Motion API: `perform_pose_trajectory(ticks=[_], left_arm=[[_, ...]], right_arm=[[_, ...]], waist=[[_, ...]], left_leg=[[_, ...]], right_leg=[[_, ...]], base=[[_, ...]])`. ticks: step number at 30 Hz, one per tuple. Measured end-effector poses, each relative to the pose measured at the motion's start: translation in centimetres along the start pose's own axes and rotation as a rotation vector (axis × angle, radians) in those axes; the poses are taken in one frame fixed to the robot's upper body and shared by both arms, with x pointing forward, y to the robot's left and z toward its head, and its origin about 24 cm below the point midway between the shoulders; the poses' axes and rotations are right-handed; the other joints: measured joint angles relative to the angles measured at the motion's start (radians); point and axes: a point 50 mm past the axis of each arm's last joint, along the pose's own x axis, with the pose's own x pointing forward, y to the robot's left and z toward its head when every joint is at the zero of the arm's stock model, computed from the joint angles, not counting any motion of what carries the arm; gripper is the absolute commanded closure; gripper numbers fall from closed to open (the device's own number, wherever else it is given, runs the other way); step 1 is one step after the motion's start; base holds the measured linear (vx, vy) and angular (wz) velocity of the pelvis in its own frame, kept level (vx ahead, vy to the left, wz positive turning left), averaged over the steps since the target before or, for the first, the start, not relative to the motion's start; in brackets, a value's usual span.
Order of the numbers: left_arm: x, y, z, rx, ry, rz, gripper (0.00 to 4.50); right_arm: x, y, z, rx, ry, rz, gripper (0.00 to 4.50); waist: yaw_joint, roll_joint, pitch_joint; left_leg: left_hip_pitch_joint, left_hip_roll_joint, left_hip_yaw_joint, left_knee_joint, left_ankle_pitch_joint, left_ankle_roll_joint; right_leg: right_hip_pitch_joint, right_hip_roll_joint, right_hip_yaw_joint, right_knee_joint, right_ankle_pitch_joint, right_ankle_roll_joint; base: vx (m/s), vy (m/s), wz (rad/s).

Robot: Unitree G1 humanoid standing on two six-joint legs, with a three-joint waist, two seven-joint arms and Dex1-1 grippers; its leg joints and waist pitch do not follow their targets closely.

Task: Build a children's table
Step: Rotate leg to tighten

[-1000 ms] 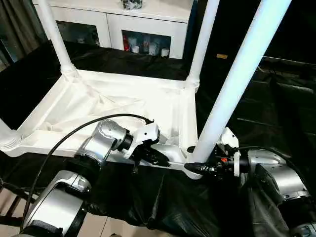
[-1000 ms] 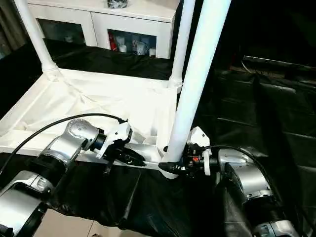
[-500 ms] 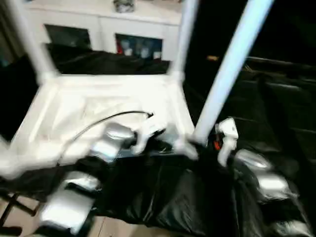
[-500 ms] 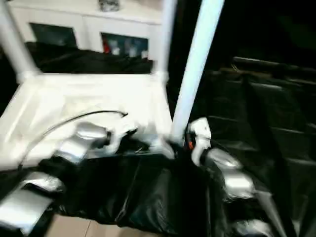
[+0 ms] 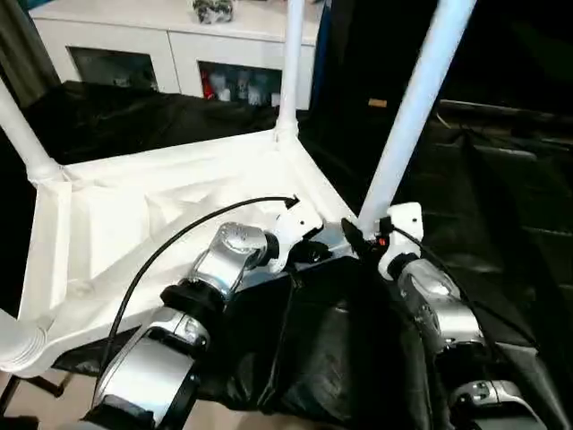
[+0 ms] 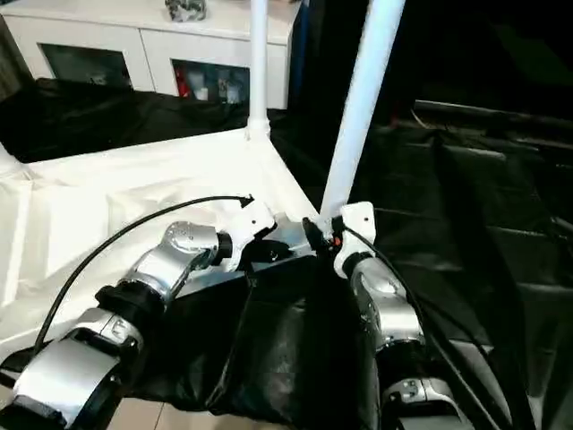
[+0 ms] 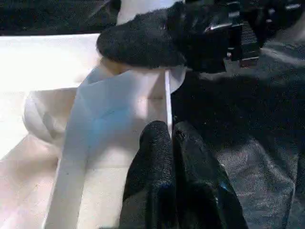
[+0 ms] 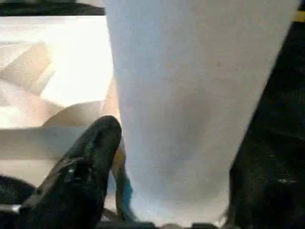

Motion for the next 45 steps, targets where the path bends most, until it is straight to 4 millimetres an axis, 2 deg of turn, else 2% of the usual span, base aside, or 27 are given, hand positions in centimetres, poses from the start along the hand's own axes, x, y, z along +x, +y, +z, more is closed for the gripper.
perform_pose_trajectory(ticks=[4, 12, 19, 25, 28, 33, 39, 41, 43, 45], left_arm=[[-0.7, -0.1, -0.3, 0.026, -0.007, -0.063, 4.5], [-3.4, -0.2, -1.5, 0.081, 0.007, -0.263, 4.5], [-4.3, -0.2, -1.9, 0.118, 0.031, -0.324, 4.5], [-4.7, -0.3, -2.0, 0.122, 0.035, -0.366, 4.5], [-4.7, -0.3, -2.1, 0.123, 0.034, -0.371, 4.5], [-4.5, -0.4, -2.1, 0.113, 0.035, -0.374, 4.5], [-4.1, -0.5, -2.2, 0.083, 0.033, -0.351, 4.5], [-3.6, -0.4, -2.2, 0.067, 0.035, -0.309, 4.5], [-2.6, -0.1, -2.0, 0.031, 0.039, -0.221, 4.5], [-1.5, -0.1, -1.6, -0.001, 0.038, -0.138, 4.5]], right_arm=[[-0.7, -0.2, 0.1, -0.058, 0.013, 0.129, 0.73], [-4.4, -0.1, 0.8, -0.118, 0.078, 0.57, 0.73], [-5.6, -0.2, 1.9, -0.139, 0.12, 0.739, 1.42], [-5.9, 0.0, 2.1, -0.127, 0.148, 0.788, 1.9], [-6.0, 0.1, 2.0, -0.125, 0.155, 0.792, 2.19], [-6.2, 0.1, 1.9, -0.114, 0.161, 0.781, 2.39], [-6.0, 0.5, 1.5, -0.074, 0.144, 0.708, 2.46], [-5.6, 0.5, 0.9, -0.052, 0.124, 0.624, 2.47], [-4.6, 0.2, 0.3, -0.017, 0.086, 0.457, 2.49], [-3.5, -0.1, -0.1, 0.017, 0.072, 0.295, 2.52]], waist=[[0.001, 0.0, 0.0], [0.027, 0.003, 0.003], [0.031, 0.002, 0.003], [0.042, 0.002, 0.003], [0.052, 0.002, 0.003], [0.058, 0.002, 0.003], [0.055, -0.001, 0.001], [0.052, -0.005, -0.002], [0.044, -0.012, -0.007], [0.029, -0.015, -0.008]], left_leg=[[0.0, 0.0, 0.0, -0.005, 0.0, 0.001], [0.0, 0.002, 0.0, -0.007, 0.001, 0.003], [0.001, 0.002, 0.001, -0.005, 0.0, 0.0], [0.001, 0.003, 0.001, -0.005, 0.0, 0.001], [0.001, 0.003, 0.002, -0.005, 0.0, 0.0], [0.002, 0.003, 0.002, -0.004, 0.0, 0.0], [0.004, 0.002, 0.002, -0.003, 0.0, 0.0], [0.005, 0.002, 0.002, -0.003, 0.0, 0.0], [0.006, 0.002, 0.001, 0.0, 0.0, 0.0], [0.01, 0.001, -0.001, 0.004, 0.0, 0.0]], right_leg=[[-0.001, 0.001, 0.0, 0.0, 0.0, 0.0], [-0.001, 0.001, -0.003, 0.0, -0.001, 0.001], [0.001, 0.0, -0.001, 0.0, 0.0, 0.001], [0.0, 0.001, -0.002, 0.001, -0.001, 0.001], [0.0, 0.001, -0.002, 0.002, 0.0, 0.001], [0.001, 0.001, -0.001, 0.002, 0.0, 0.001], [0.006, 0.0, 0.0, 0.002, -0.001, 0.001], [0.009, 0.0, 0.0, 0.001, -0.005, 0.008], [0.009, 0.0, 0.0, 0.0, -0.006, 0.01], [0.011, 0.0, 0.0, -0.002, -0.007, 0.012]], base=[[0.0, 0.0, 0.0], [0.0, 0.0, 0.0], [0.0, 0.0, 0.0], [0.0, 0.0, 0.0], [0.0, 0.0, 0.0], [0.0, 0.0, 0.0], [0.0, 0.0, 0.0], [0.0, 0.0, 0.0], [0.0, 0.0, 0.0], [0.0, 0.0, 0.0]])
